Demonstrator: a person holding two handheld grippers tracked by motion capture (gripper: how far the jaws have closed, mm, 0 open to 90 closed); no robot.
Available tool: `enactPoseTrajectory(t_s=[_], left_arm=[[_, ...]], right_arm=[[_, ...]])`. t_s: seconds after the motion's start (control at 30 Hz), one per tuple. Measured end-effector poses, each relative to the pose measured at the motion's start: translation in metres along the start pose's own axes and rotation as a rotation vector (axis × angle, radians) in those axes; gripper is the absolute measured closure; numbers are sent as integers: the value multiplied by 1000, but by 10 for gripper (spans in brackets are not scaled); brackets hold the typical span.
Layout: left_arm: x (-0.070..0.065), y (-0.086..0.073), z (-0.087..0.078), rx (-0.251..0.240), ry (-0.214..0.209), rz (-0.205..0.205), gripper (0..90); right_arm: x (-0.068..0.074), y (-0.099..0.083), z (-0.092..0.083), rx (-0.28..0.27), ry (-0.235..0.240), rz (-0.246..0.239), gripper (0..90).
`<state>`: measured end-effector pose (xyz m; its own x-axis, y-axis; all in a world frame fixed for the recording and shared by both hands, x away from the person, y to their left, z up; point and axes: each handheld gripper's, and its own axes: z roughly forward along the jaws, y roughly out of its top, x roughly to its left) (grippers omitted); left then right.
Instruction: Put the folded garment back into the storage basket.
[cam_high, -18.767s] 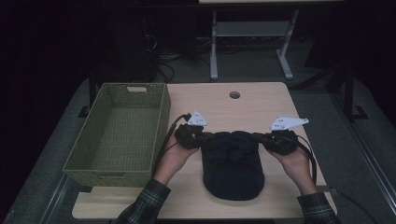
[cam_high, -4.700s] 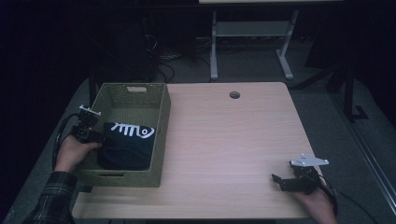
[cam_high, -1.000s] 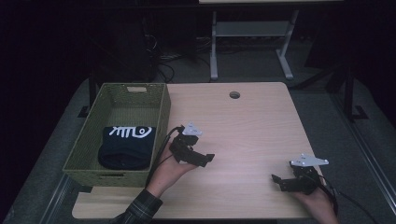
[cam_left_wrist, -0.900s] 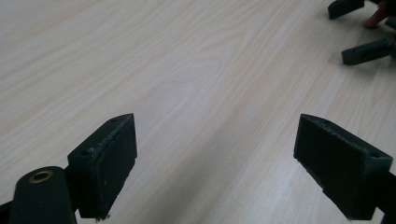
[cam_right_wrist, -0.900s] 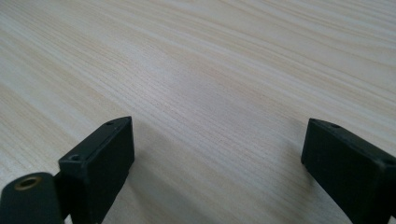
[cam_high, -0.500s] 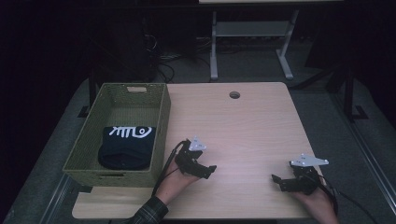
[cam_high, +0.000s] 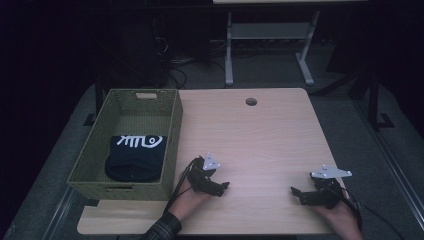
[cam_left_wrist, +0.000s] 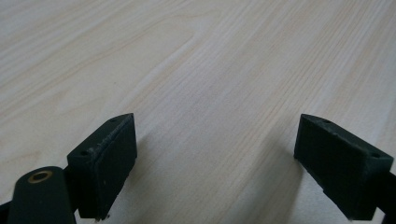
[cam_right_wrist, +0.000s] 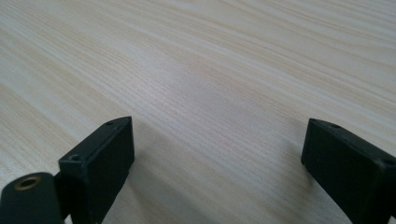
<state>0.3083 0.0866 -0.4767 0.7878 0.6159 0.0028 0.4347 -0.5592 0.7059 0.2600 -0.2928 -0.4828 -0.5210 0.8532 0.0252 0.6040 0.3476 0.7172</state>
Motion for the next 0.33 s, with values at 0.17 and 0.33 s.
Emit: enactPoseTrajectory(t_s=[0.17, 0.33], left_arm=[[-1, -2, 1, -18, -1, 4, 127], [-1, -2, 0, -15, -1, 5, 127]], right_arm=[[0, 0, 0, 0, 0, 0, 92], [0, 0, 0, 0, 0, 2, 92]])
